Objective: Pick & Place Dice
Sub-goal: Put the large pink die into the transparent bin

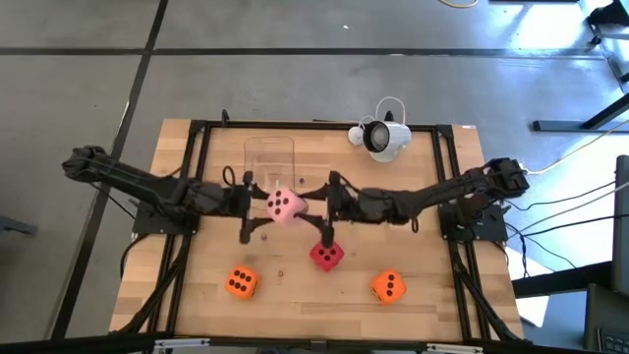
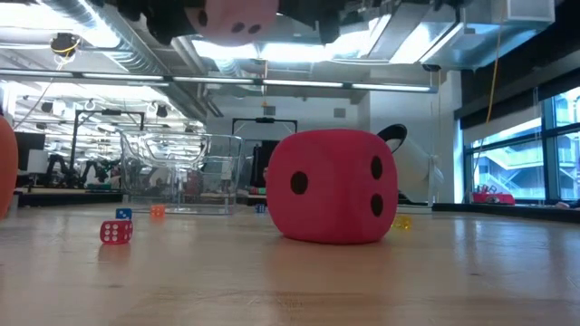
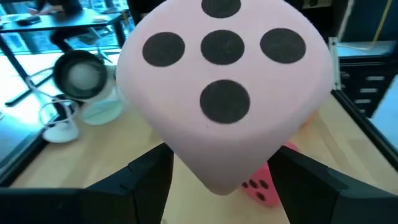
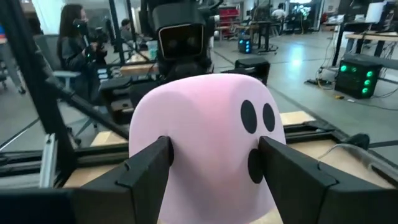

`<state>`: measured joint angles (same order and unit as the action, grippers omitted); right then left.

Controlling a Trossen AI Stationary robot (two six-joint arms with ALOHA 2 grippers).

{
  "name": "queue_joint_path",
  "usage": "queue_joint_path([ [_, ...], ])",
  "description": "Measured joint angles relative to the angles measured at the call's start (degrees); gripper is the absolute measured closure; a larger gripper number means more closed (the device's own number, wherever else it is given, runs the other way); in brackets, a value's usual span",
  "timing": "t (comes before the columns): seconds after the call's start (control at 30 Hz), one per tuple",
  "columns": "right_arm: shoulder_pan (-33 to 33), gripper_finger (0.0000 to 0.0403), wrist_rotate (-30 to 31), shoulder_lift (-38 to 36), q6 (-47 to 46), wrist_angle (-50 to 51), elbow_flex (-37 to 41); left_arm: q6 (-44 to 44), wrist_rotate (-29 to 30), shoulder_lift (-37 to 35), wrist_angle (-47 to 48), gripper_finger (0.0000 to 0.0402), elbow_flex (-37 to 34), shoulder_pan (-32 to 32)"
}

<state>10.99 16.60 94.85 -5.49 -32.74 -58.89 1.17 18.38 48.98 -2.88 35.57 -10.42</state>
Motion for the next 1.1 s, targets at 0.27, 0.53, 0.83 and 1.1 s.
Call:
queue_joint_path([
  [0.27, -5.41, 0.0160, -4.21, 0.02, 0.04, -1.18, -1.28, -3.17, -6.83, -3.47, 2.19, 0.0149, 0.07, 9.71],
  [0.53, -10.09, 0.0160, -6.90, 2.97, -0.36, -6.21, -1.56, -4.74, -11.25, -5.17, 5.42, 0.0149, 0.10, 19.44],
  [0.83, -14.93, 0.0160, -9.58, 8.93, -1.53, -12.01, -4.23, -5.97, -17.26, -5.15, 8.43, 0.0149, 0.11, 31.09],
  [1.1, -18.10, 0.0160, -13.15, 16.20, -1.32, -7.94, -13.56, -6.52, -26.97, -5.16, 9.97, 0.0149, -2.04, 43.50],
])
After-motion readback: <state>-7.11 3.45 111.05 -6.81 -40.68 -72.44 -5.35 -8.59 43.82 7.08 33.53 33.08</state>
